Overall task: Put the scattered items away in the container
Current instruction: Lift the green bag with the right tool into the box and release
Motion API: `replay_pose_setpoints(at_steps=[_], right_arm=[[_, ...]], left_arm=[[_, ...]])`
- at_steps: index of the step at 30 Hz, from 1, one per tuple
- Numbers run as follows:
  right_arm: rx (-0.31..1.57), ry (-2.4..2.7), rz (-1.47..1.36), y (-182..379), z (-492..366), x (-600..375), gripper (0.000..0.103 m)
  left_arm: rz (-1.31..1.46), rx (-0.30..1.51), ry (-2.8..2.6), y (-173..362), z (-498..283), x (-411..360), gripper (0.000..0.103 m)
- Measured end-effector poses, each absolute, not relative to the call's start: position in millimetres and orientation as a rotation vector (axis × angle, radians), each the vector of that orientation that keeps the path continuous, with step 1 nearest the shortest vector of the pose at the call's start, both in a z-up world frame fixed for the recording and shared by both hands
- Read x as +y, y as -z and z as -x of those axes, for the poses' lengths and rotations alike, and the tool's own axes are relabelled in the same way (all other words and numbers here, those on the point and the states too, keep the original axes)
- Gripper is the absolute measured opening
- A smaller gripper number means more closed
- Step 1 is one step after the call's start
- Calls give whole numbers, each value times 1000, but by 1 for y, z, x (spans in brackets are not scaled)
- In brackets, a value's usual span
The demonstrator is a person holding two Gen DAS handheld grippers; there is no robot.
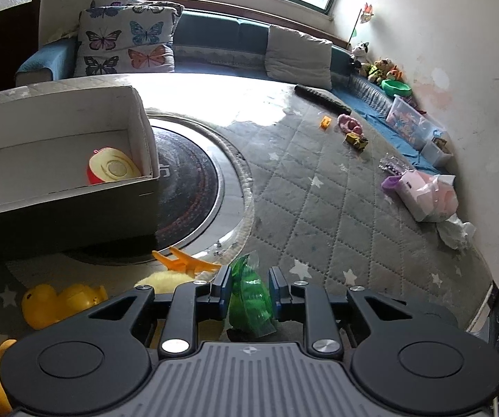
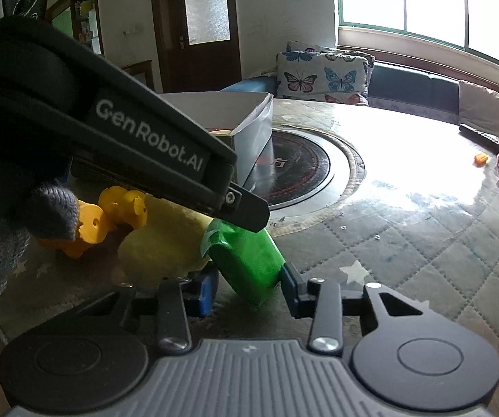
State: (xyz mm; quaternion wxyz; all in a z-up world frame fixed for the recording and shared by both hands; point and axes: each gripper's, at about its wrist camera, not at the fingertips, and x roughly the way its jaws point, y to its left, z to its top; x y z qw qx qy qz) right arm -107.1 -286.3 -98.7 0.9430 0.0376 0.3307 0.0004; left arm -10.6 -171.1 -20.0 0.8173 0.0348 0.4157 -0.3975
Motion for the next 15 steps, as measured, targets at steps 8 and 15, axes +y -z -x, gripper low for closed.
replay_pose_setpoints(at_steps=[8, 15], right_arm=[[648, -4, -78, 88, 108, -287, 32], [591, -41, -48, 64, 91, -284, 31]], left_arm=[[-17, 868, 876, 10, 11, -163, 24], [60, 803, 860, -15, 1, -145, 24]])
